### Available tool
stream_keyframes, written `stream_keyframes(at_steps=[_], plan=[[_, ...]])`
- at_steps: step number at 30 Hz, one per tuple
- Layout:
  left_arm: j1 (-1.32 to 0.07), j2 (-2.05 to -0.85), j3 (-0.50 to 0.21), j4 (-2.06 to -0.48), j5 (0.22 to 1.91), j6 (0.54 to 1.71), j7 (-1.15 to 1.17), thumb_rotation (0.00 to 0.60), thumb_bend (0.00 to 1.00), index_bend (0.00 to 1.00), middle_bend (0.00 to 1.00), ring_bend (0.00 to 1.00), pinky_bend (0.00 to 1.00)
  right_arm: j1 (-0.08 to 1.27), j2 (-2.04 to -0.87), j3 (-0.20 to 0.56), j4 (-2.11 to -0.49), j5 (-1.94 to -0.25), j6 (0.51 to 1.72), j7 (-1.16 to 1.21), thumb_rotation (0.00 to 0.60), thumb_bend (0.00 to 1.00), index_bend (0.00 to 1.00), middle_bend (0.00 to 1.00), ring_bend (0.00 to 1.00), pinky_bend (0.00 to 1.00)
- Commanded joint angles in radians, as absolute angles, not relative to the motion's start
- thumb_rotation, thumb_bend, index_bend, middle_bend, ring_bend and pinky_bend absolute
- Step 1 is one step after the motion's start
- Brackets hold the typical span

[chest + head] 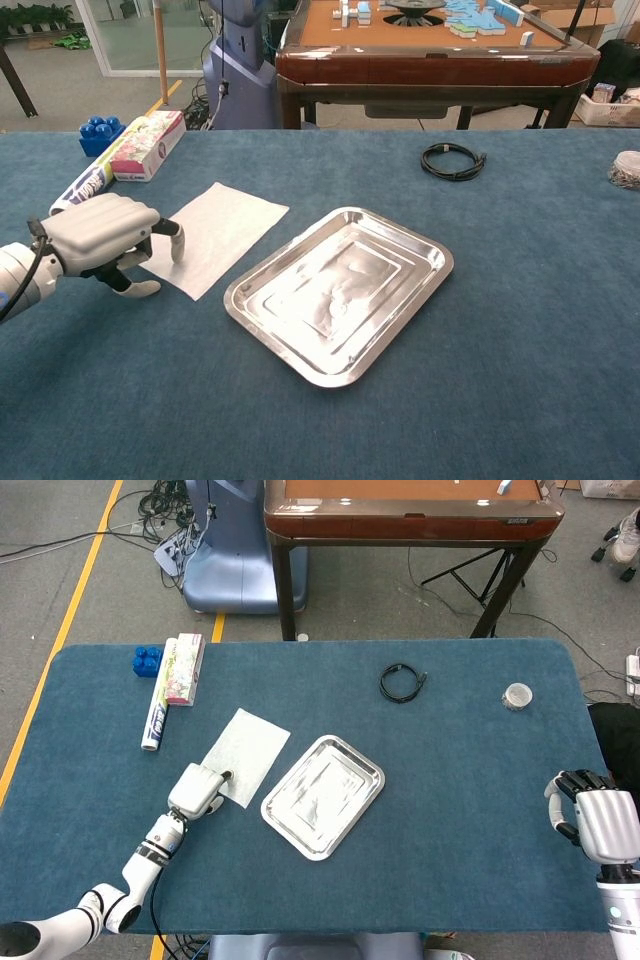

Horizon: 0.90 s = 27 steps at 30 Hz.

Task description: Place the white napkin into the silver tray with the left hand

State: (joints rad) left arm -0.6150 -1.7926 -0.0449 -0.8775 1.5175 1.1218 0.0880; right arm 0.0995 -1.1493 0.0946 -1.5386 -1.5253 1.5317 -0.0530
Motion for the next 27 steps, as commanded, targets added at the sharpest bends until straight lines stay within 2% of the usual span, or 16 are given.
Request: stream_keyframes(at_steps=[1,27], plan=[[-0.615,-1.805,-0.041,-0.855,1.528,1.135,0.069,0.6,0.27,0.46,1.0,1.0,1.0,0.1,-1.15,0.095,-1.538,-1.525,1.531,-0.053,0.6,0.48,0.55,0.49,0.37,0.45],[-0.619,-1.883,-0.015,-0.711,1.572,1.181,-0.06,0.6,0.27,0.51,1.0,1.0,1.0,0.097,-1.146,0.099,-1.539,-1.525,1.54,-0.044,0.6,0.48,0.55,0.49,0.37,0.45]])
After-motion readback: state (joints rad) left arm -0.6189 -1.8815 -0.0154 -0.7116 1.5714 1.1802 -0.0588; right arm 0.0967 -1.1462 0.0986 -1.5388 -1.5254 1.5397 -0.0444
